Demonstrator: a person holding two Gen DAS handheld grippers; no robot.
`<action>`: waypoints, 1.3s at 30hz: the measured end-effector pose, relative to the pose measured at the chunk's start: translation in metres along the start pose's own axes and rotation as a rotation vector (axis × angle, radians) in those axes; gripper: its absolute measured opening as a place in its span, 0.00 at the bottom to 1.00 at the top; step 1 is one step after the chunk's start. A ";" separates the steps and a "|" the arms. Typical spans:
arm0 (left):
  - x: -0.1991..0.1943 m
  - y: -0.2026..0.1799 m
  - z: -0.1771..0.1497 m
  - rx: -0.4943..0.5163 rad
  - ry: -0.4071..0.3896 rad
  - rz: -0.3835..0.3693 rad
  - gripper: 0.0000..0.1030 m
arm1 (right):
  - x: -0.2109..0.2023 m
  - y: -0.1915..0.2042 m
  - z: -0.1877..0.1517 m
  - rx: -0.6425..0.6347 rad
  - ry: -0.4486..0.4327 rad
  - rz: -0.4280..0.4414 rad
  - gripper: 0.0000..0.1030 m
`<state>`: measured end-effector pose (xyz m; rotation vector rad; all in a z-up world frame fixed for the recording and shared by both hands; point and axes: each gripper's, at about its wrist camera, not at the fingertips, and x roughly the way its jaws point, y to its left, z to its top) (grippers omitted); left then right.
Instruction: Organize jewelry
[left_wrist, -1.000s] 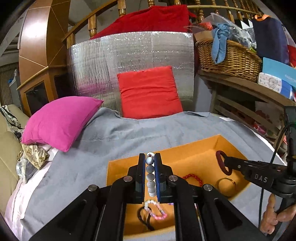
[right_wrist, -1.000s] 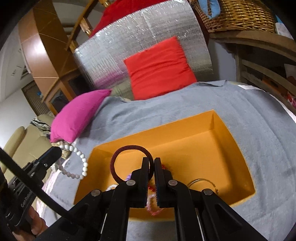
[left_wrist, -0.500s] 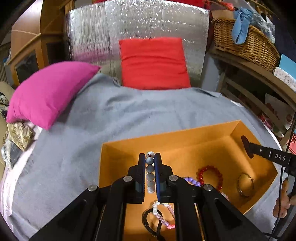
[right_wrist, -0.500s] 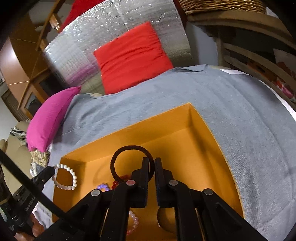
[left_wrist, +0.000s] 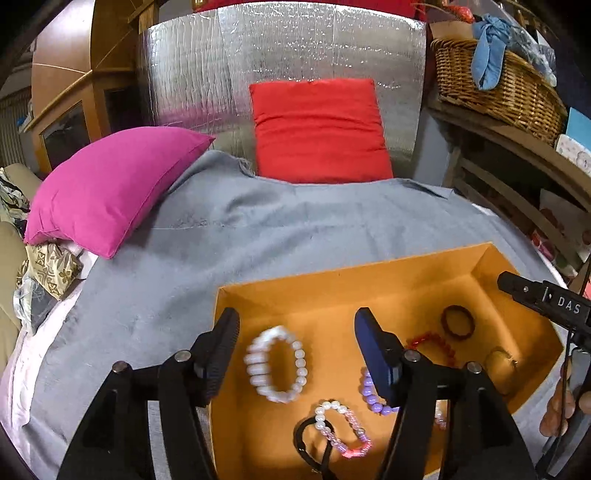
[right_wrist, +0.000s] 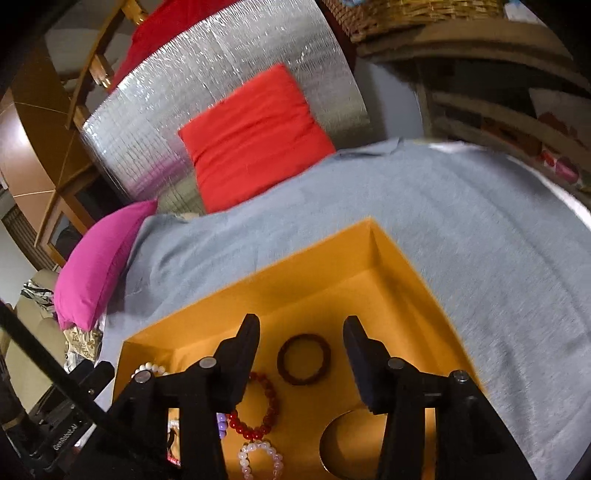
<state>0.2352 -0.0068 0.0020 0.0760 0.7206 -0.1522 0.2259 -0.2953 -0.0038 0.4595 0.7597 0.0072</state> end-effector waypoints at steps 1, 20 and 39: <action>-0.003 0.001 0.001 -0.014 0.002 -0.001 0.69 | -0.003 0.001 0.000 -0.005 -0.008 0.003 0.49; -0.152 0.002 -0.015 -0.159 -0.193 0.170 0.98 | -0.103 0.092 -0.041 -0.460 -0.046 -0.183 0.54; -0.169 -0.005 -0.024 -0.058 -0.092 0.318 0.98 | -0.154 0.092 -0.060 -0.448 -0.081 -0.267 0.58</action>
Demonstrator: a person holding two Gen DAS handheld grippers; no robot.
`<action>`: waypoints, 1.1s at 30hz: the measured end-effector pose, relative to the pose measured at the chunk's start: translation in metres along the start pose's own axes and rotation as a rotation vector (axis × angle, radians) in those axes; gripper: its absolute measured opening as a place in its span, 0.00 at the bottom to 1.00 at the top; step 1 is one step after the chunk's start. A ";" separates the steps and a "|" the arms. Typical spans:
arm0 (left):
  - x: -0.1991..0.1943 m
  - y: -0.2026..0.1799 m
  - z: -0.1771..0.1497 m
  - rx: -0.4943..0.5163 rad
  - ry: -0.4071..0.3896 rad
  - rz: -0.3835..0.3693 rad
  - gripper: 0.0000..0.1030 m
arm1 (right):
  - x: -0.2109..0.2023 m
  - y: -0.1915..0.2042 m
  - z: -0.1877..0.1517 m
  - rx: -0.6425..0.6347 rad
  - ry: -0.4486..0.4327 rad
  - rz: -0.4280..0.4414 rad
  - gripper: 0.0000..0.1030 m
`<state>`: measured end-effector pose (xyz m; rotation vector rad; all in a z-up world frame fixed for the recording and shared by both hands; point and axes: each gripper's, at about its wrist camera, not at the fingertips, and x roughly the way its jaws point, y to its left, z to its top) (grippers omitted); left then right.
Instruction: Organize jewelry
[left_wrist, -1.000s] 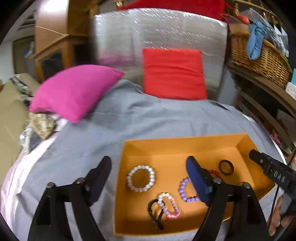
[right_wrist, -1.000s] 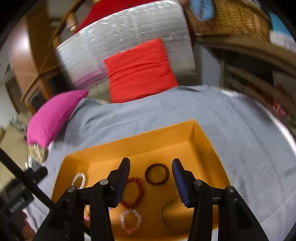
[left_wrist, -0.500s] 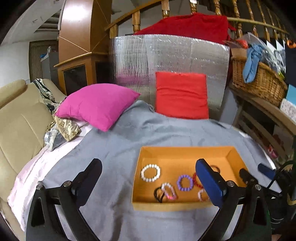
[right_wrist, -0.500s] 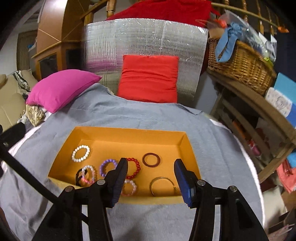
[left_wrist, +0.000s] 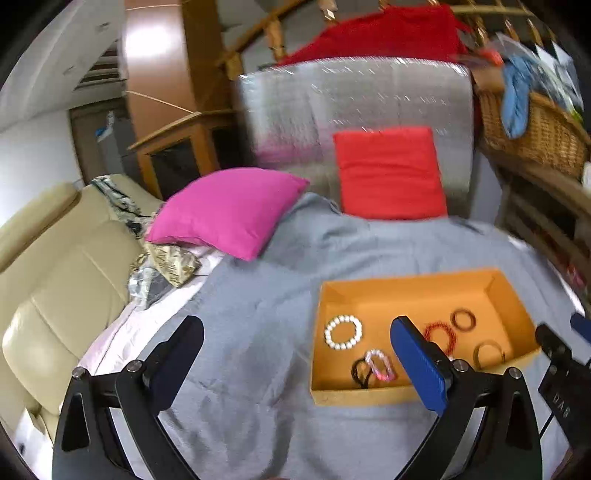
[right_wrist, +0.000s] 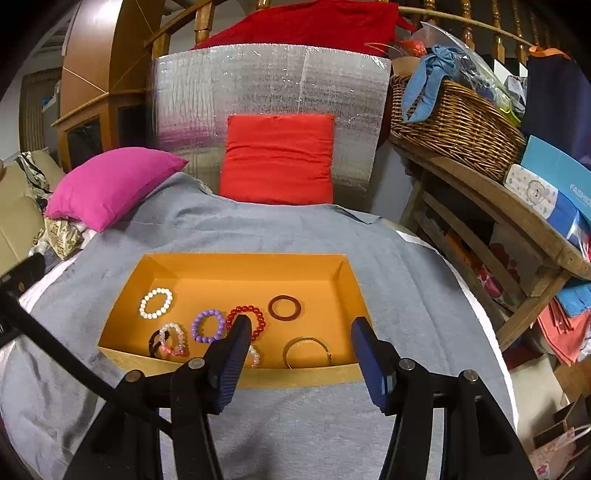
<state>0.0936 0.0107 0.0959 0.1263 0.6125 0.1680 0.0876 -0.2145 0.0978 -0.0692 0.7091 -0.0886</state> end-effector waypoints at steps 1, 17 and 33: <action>0.003 -0.002 0.000 0.011 0.012 -0.011 0.98 | 0.001 -0.001 0.000 -0.002 0.004 0.004 0.58; 0.021 -0.012 -0.006 -0.011 0.072 -0.062 0.98 | 0.016 -0.013 -0.008 0.023 0.046 0.017 0.59; 0.021 -0.009 -0.007 -0.011 0.064 -0.045 0.98 | 0.010 -0.015 -0.006 0.048 0.088 0.040 0.59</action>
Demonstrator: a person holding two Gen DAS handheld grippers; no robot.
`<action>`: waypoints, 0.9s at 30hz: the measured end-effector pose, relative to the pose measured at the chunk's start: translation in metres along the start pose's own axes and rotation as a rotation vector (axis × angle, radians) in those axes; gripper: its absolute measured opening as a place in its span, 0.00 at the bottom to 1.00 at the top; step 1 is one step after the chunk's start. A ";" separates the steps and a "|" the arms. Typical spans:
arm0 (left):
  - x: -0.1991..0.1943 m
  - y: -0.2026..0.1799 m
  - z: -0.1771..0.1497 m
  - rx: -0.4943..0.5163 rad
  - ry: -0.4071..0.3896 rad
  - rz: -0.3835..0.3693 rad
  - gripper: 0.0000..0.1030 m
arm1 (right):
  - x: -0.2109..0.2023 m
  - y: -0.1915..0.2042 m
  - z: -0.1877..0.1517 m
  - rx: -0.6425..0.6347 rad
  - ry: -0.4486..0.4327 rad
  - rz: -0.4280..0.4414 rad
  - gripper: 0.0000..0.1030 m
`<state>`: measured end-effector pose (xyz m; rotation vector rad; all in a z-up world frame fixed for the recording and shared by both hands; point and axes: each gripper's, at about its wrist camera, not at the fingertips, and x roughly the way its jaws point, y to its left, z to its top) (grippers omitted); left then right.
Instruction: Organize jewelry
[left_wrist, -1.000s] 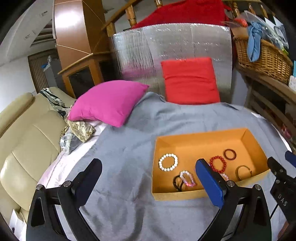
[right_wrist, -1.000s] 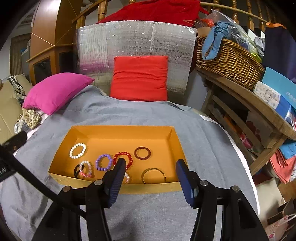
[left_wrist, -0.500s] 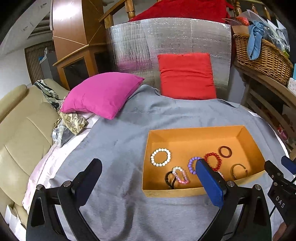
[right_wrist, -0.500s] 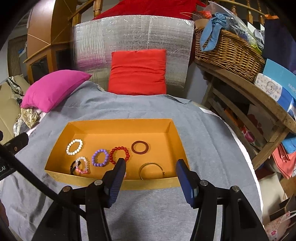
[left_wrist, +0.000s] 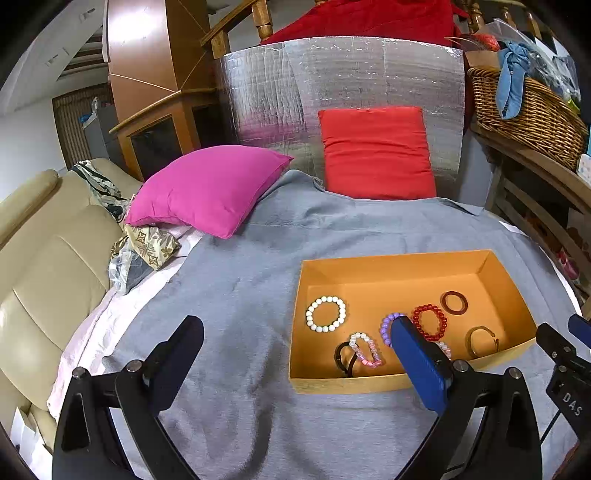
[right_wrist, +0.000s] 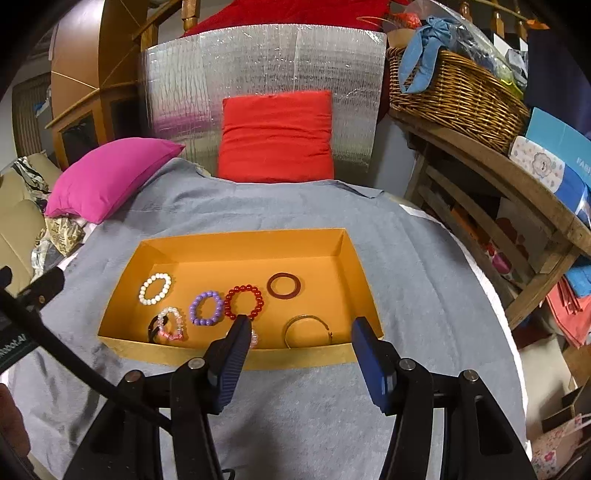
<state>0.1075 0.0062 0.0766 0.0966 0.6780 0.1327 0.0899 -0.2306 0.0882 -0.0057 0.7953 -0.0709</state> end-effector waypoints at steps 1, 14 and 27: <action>0.000 0.000 0.000 0.000 0.000 0.001 0.98 | -0.001 -0.001 0.000 0.003 0.005 0.000 0.59; -0.001 0.000 -0.002 0.010 0.000 0.000 0.98 | -0.006 -0.002 0.001 0.013 0.010 0.001 0.59; 0.004 0.001 -0.004 0.011 0.016 -0.008 0.98 | 0.003 0.000 -0.001 0.016 0.022 0.004 0.59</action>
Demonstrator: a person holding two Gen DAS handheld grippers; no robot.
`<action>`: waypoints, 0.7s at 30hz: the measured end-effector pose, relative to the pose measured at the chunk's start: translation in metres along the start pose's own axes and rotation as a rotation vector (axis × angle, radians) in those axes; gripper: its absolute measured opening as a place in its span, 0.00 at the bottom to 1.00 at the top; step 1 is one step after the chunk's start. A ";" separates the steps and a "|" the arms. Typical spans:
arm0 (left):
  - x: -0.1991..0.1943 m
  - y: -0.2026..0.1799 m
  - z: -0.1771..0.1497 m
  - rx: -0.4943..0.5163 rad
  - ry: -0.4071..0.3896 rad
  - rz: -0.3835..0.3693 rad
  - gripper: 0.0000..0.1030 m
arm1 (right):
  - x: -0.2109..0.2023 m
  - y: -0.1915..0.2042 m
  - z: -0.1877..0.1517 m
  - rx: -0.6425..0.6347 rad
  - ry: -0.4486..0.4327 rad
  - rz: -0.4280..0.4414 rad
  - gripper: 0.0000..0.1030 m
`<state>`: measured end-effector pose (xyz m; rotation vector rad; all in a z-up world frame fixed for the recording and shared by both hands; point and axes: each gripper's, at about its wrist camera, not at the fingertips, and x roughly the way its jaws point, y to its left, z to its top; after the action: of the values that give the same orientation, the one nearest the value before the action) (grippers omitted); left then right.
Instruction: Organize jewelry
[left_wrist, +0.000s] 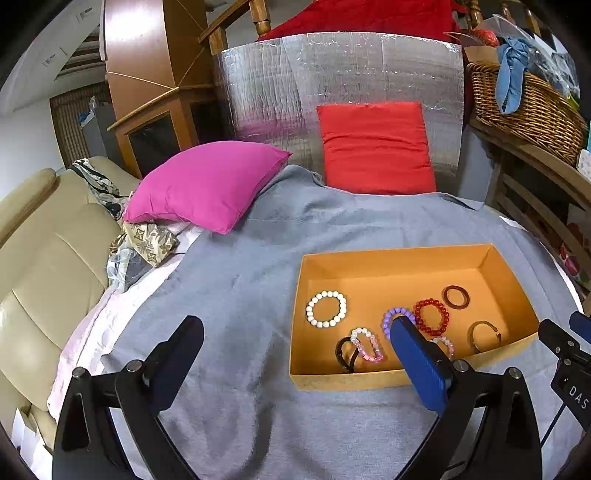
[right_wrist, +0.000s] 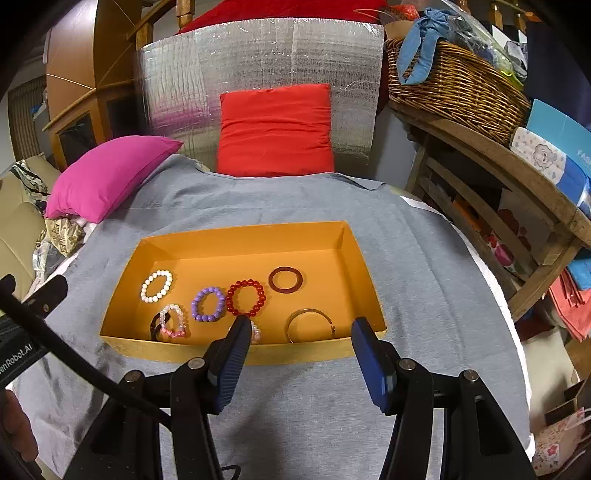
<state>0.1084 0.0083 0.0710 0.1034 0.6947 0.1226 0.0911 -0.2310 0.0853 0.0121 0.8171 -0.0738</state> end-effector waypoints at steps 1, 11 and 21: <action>0.001 0.000 0.000 0.003 0.001 0.001 0.98 | 0.000 0.000 0.000 -0.001 -0.002 0.000 0.59; 0.000 0.000 0.000 0.006 -0.001 0.001 0.98 | 0.002 0.004 -0.001 -0.003 -0.001 0.003 0.59; 0.000 0.000 -0.001 0.010 -0.003 -0.002 0.98 | 0.004 0.004 0.001 0.007 -0.003 0.004 0.59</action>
<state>0.1079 0.0086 0.0707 0.1123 0.6922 0.1175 0.0945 -0.2276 0.0826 0.0204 0.8134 -0.0732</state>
